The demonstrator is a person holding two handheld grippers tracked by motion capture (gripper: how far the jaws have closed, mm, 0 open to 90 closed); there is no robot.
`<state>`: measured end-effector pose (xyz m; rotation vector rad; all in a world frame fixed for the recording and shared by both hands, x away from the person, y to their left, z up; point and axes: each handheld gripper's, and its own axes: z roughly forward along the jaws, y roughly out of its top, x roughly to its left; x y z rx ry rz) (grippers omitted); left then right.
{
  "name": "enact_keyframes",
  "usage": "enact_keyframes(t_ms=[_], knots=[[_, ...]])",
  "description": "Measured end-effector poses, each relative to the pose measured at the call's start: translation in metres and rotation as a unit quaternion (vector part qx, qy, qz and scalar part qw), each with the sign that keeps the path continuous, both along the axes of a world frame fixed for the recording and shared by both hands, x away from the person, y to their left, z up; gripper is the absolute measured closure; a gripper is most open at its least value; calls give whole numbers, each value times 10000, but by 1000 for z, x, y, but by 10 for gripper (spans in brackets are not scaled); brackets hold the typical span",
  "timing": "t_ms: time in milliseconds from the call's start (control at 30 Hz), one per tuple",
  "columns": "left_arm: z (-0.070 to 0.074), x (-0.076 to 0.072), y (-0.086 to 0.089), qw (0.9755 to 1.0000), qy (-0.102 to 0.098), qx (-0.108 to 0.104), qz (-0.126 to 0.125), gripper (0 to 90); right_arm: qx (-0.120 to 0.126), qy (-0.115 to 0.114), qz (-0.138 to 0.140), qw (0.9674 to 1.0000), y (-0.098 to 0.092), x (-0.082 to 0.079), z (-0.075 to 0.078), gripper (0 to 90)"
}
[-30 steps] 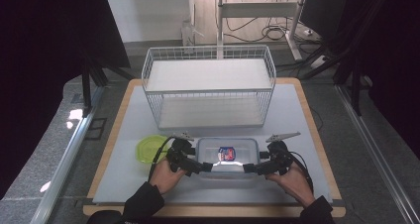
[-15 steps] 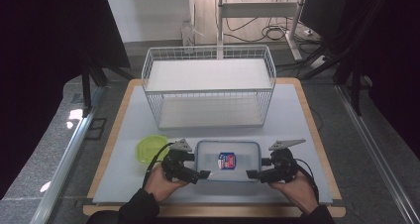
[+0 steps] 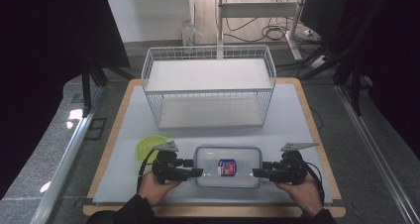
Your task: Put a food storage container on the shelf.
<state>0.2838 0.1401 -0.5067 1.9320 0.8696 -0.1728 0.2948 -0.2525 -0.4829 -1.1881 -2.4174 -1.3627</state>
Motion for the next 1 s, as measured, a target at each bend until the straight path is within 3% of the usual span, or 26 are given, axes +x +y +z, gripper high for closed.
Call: enact_keyframes(t_ms=[133,367,467,667,1000], knots=[[0,1,3,9998,98,-168,71,486,-84,-63,-32,9999,2,-2,1,493],[4,0,1,9998,-32,5,207,509,-30,-206,-153,9997,3,-3,2,523],[6,-1,-1,9994,-222,139,241,508,-35,-286,-187,9994,4,-4,3,525],[15,-1,1,9988,-365,50,311,506,84,-400,-249,9989,4,-4,8,526],[35,1,10,9972,-642,82,382,505,276,-664,-228,9971,12,3,26,528]])
